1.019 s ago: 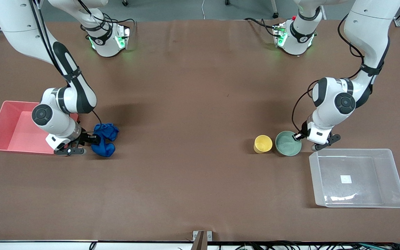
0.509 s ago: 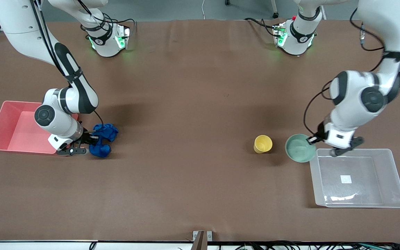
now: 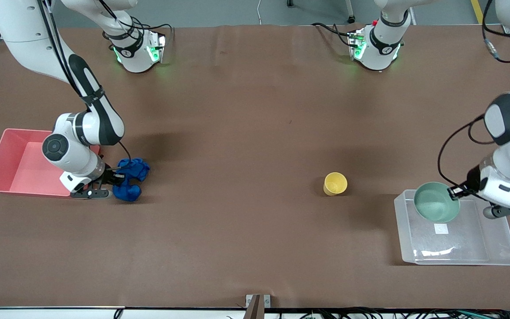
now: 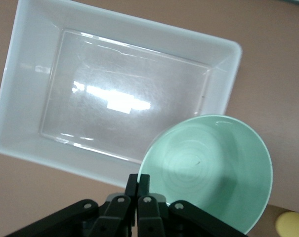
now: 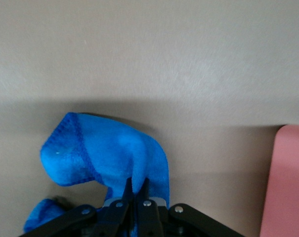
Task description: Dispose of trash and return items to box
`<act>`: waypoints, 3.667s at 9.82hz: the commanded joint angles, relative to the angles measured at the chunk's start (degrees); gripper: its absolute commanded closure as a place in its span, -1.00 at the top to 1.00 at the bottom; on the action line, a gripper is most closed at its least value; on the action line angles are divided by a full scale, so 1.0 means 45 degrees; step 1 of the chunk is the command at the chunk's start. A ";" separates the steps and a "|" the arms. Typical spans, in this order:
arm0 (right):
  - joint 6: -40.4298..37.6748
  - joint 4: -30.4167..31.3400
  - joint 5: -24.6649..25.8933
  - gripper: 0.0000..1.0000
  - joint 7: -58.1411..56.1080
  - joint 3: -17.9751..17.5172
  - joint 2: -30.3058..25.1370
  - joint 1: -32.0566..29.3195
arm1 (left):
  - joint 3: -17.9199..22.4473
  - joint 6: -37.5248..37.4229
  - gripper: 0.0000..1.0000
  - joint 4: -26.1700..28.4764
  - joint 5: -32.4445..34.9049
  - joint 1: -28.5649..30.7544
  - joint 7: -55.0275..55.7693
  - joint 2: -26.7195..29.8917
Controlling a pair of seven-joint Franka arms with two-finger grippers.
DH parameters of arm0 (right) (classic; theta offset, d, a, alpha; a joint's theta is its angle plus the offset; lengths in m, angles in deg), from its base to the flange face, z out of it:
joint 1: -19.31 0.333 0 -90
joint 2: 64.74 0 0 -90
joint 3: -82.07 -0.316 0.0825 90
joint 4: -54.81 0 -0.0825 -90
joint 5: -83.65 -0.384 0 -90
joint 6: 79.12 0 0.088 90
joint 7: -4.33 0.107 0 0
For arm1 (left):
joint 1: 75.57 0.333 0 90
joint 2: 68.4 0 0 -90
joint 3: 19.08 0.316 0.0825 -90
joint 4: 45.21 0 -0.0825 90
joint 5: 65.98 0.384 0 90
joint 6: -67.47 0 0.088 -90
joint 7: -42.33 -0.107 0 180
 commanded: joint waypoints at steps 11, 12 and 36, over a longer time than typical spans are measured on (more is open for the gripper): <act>-0.7020 -0.1759 0.0018 -0.98 -0.4115 -0.0070 -0.3933 -0.4167 | -0.0078 0.0028 -0.69 -0.1769 0.0416 0.0706 -0.0943 -0.3988; -0.6418 -0.1565 0.0018 -0.98 -0.4310 -0.0070 -0.3583 -0.4555 | -0.0078 0.0008 0.09 -0.1788 0.0416 0.0706 -0.0963 -0.3930; -1.2228 -0.5645 0.0155 0.55 -0.2599 -0.0148 -0.6016 -0.1360 | -0.3888 0.0857 -1.00 0.1831 0.0611 -0.0897 0.7847 -0.0674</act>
